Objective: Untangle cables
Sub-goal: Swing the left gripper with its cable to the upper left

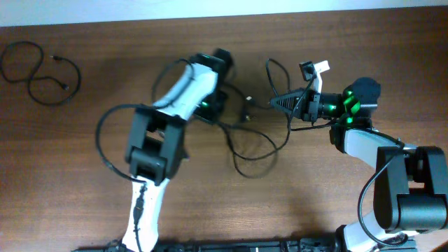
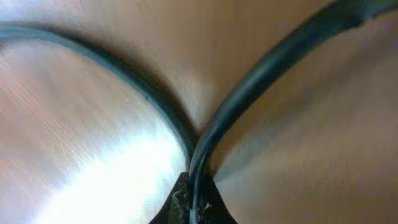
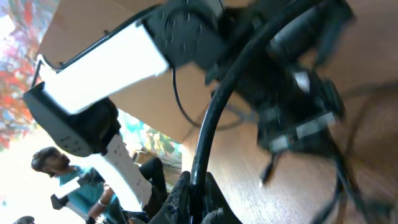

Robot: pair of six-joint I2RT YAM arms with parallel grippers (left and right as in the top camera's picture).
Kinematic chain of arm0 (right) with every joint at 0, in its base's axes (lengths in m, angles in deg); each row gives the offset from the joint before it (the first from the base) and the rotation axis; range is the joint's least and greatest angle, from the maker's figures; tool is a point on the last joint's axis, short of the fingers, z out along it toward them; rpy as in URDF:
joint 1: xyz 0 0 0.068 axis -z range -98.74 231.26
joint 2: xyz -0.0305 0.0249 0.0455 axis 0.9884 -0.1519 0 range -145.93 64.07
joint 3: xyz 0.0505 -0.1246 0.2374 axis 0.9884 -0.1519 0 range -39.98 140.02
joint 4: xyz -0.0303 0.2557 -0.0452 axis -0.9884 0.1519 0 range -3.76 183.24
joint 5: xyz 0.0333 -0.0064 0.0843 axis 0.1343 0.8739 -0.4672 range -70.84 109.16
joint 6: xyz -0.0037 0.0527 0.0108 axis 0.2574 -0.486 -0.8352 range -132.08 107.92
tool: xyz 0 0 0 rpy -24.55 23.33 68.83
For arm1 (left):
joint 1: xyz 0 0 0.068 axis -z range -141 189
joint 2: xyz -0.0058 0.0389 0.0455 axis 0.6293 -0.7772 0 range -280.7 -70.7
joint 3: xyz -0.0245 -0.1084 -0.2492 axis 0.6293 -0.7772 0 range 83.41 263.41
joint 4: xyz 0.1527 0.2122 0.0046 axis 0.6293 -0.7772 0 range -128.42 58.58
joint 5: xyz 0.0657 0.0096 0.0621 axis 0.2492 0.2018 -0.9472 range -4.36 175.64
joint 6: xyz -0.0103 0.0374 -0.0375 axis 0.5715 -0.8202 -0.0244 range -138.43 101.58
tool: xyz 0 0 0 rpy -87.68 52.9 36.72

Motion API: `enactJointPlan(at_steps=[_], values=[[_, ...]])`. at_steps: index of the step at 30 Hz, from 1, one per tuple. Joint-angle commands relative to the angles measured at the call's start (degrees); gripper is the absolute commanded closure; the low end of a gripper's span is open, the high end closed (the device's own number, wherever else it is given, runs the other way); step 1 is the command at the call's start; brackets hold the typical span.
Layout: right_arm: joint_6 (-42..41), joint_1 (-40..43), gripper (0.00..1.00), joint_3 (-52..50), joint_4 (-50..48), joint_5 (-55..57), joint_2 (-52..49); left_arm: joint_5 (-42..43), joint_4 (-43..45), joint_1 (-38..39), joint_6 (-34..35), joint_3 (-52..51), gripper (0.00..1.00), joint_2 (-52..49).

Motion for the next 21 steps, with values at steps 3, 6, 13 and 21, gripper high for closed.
enactJointPlan(at_steps=[3, 6, 13, 21], values=[[0.6, -0.2, 0.96, 0.2, 9.9, -0.6, -0.6, -4.6, -0.3, -8.5, -4.4, 10.1, 1.0, 6.6], [3.5, -0.2, 0.96, -0.4, 13.4, -2.1, -0.6, -6.3, 0.0, -11.2, -4.4, 13.3, 1.0, 10.4], [6.9, -0.2, 0.96, -3.6, 14.1, -3.5, -0.6, -15.5, 0.4, -14.0, -10.7, 13.6, 1.0, 16.5], [13.7, -0.1, 0.96, -9.9, 17.3, 3.0, -0.6, -17.5, 9.6, -20.7, -16.0, 13.6, 1.0, 23.2]])
